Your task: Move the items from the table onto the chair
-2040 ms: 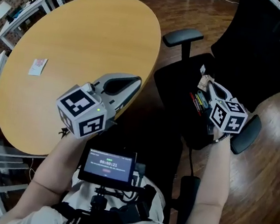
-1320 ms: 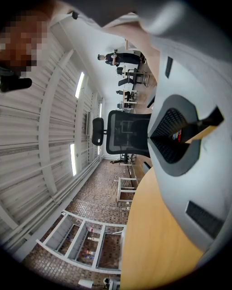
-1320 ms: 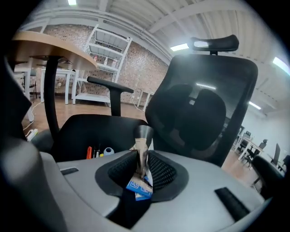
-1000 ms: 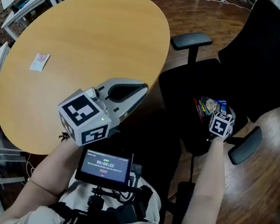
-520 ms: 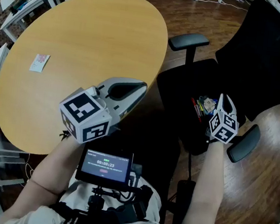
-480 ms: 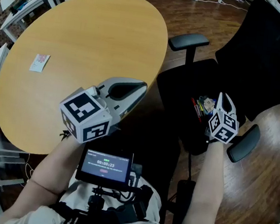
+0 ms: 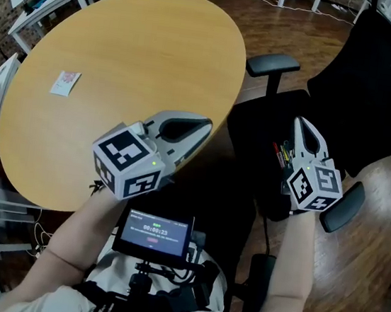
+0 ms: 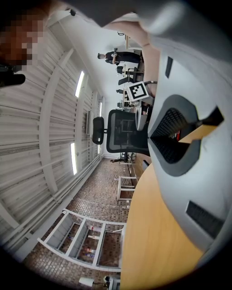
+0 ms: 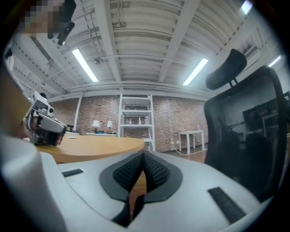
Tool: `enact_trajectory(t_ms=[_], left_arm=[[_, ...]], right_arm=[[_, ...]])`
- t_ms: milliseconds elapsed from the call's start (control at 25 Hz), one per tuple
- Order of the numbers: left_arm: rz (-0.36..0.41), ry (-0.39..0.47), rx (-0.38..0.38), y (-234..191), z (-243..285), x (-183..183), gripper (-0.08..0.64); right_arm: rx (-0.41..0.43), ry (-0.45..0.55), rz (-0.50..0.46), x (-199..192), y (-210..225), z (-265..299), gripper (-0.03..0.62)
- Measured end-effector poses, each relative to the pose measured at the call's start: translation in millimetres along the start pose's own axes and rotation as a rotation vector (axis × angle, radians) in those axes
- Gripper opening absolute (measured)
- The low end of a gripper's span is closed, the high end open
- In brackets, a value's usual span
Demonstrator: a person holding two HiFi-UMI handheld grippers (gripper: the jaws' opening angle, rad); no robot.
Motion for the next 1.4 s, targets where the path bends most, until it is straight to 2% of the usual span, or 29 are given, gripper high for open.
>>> enact_trajectory(t_ms=[280,480,640,960,1160,1400], left_arm=[[-0.014,-0.012,0.035,-3.2,-14.6,-7.2,0.006],[-0.027,-0.010,0.055,-14.8,-37.3,-17.3,0.006],[-0.051,0.003,0.114,-28.5,-61.8,-26.1,0.006],[-0.096,0.010,0.231,-54.2,-119.9,-50.5,0.006],[-0.115,0.030,0.287,-69.3,-159.7,-68.0,0.006],[-0.144,0.034,0.351,-80.5,-195.4,-82.4,0.006]], right_arm=[[0.377,0.096,-0.091,64.1,-114.7,-3.7,0.006],[0.520,0.082,-0.076,84.9,-175.8,-1.5,0.006],[0.650,0.109,-0.101,101.4,-219.5,1.4,0.006],[0.824,0.086,-0.154,106.4,-304.6,22.8,0.006],[0.880,0.049,-0.173,102.8,-353.0,39.1,0.006],[0.927,0.006,-0.185,100.9,-391.3,52.8,0.006]])
Point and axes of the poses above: the fingertips, and each gripper's own axes: z forward along the fingers, y to its right, x out of its top, the point moved 4 cm from there along -z, backward along the fingers, and after that the axes turned 14 degrees about -y, right-handed, at the moved point
